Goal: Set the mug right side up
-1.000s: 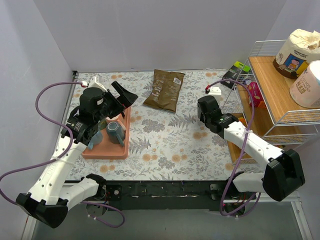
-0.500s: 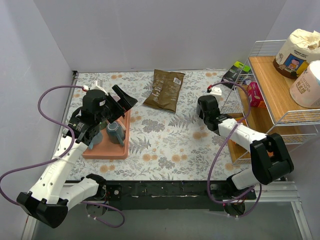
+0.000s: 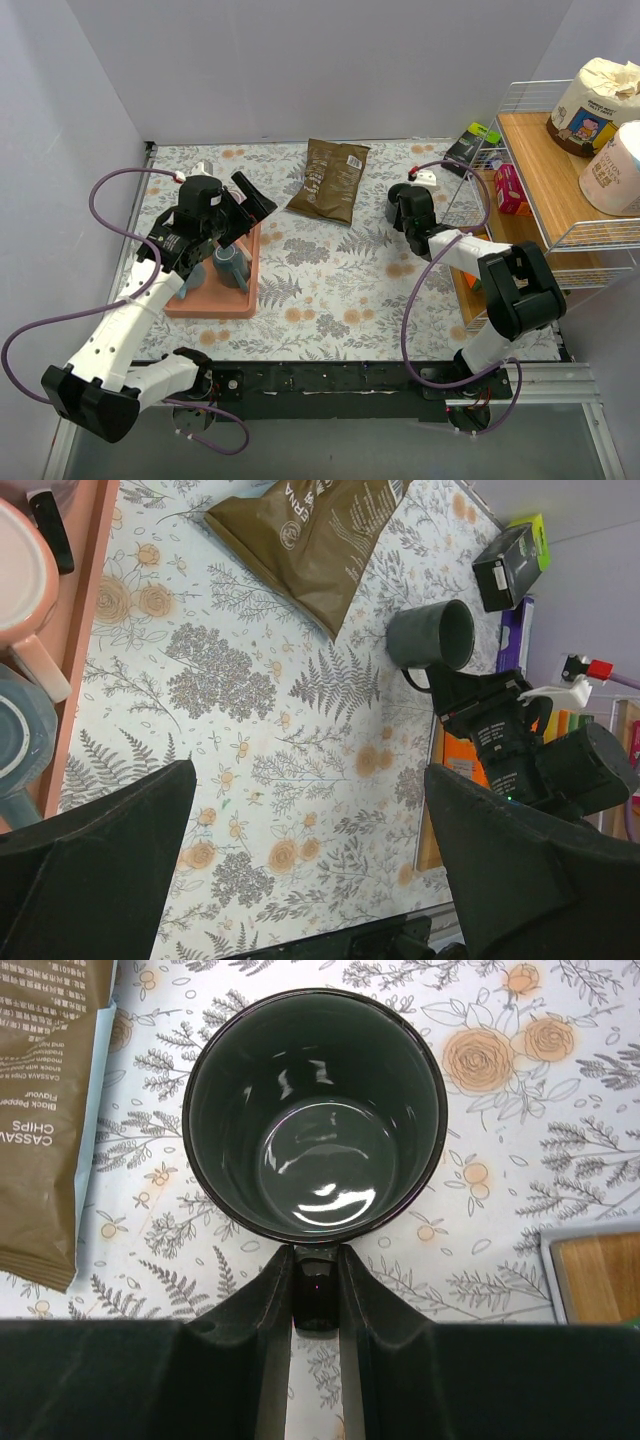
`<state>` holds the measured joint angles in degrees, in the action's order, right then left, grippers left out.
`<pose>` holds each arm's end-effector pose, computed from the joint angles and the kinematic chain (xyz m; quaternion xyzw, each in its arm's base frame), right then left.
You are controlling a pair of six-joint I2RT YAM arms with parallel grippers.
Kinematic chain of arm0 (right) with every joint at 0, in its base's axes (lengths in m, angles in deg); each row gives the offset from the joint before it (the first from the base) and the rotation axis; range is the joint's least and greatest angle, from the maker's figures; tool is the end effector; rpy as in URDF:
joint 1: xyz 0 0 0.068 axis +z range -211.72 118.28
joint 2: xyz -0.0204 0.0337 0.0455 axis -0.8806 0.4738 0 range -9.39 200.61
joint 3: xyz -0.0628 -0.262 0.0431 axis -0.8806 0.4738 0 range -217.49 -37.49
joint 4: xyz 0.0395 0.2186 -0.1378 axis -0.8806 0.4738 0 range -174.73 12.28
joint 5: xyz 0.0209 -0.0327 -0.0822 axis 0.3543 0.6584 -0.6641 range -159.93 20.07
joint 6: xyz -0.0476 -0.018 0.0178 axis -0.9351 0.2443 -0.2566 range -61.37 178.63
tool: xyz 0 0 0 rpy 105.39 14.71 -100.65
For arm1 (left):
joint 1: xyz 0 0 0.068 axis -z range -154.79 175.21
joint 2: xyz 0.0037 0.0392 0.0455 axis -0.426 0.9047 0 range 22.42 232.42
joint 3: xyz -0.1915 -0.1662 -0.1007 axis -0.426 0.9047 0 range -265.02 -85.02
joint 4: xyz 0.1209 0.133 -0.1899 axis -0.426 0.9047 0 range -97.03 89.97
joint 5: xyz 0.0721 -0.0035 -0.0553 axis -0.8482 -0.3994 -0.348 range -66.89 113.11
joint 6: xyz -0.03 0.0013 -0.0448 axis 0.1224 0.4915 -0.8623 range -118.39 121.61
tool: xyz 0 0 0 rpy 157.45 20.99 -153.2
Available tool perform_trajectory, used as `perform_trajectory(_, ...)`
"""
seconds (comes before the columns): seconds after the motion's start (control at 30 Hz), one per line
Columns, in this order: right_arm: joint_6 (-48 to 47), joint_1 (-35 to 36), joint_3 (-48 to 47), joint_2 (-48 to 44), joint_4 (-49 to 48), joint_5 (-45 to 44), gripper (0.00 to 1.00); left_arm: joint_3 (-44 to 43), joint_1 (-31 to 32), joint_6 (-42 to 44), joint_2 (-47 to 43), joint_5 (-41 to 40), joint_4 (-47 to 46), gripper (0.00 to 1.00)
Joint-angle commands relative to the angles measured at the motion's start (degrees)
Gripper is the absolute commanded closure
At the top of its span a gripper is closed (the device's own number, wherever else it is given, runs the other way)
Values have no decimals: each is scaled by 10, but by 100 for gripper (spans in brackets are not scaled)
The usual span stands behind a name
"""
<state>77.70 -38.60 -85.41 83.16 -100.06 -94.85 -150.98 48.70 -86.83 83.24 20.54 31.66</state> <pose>0.3194 0.1200 0.1958 0.0792 0.8460 0.0038 0.5273 0.2036 -0.0867 0.3652 -0.4819 0.7374 -0.3807 0.2810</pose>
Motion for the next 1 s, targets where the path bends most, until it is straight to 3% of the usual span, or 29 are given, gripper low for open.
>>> perform_trajectory(0.0, -7, -5, -42, 24, -18, 6, 92, -19, 0, 7, 3, -15, 11, 2)
perform_trajectory(0.03, -9, -5, -42, 24, -16, 6, 77, -20, 0, 6, 4, -17, 13, 2)
perform_trajectory(0.13, -11, -6, -32, 15, -20, 11, 56, -22, 0, 6, 5, -28, 25, 2)
perform_trajectory(0.33, 3, -6, -55, -10, 41, 26, 35, -81, 0, 36, 19, -65, 79, 2)
perform_trajectory(0.47, 33, -7, -110, -40, 152, 31, 26, -131, 0, 69, 37, -128, 132, 2)
perform_trajectory(0.6, 43, -6, -127, -86, 227, 77, 17, -103, -1, 71, 23, -133, 138, 2)
perform_trajectory(0.97, -25, 18, -111, -211, 216, 326, 17, -15, 0, 54, -1, -53, 154, 2)
